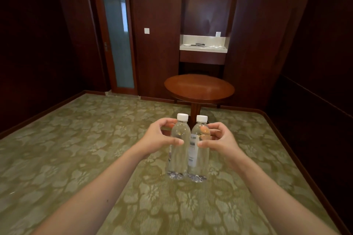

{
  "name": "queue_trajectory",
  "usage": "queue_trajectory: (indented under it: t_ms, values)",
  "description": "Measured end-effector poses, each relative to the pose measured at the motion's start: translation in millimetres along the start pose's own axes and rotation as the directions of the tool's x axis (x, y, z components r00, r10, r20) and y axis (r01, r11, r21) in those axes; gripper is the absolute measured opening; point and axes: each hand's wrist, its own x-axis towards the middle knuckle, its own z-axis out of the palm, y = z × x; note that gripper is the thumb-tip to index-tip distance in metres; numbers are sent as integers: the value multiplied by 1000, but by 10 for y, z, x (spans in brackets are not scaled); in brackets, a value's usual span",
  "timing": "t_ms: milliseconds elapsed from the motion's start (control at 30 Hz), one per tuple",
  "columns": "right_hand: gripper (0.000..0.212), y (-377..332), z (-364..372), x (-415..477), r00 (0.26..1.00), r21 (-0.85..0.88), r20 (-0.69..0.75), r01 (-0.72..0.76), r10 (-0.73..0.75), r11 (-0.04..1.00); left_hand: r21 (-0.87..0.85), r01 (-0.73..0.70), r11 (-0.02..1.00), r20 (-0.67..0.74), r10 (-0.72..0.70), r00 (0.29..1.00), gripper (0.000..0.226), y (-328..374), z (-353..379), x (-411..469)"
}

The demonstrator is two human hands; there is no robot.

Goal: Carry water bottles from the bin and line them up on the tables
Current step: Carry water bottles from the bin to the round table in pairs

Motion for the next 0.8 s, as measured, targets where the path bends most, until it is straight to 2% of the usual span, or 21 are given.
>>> queue_trajectory:
  t_ms: [100, 533, 733, 800]
  values:
    - [58, 39, -113, 652, 1000, 10, -1, -10, 10, 1000, -6, 12, 1000, -27, -12, 1000, 68, -105, -5, 659]
    - [60, 370, -402, 3807, 997, -21, -79, 1, -2, 1000, -17, -37, 999, 41, 37, 998, 65, -713, -297, 3862]
    - [75, 414, -480, 5113, 990, 8, -141, 0, 1, 1000, 23, -68, 997, 74, 66, 995, 66, -839, -466, 5225]
    - [71, 447, -516, 5497, 990, 6, -139, -5, 6, 1000, 16, -69, 998, 75, 67, 995, 66, -926, -495, 5623]
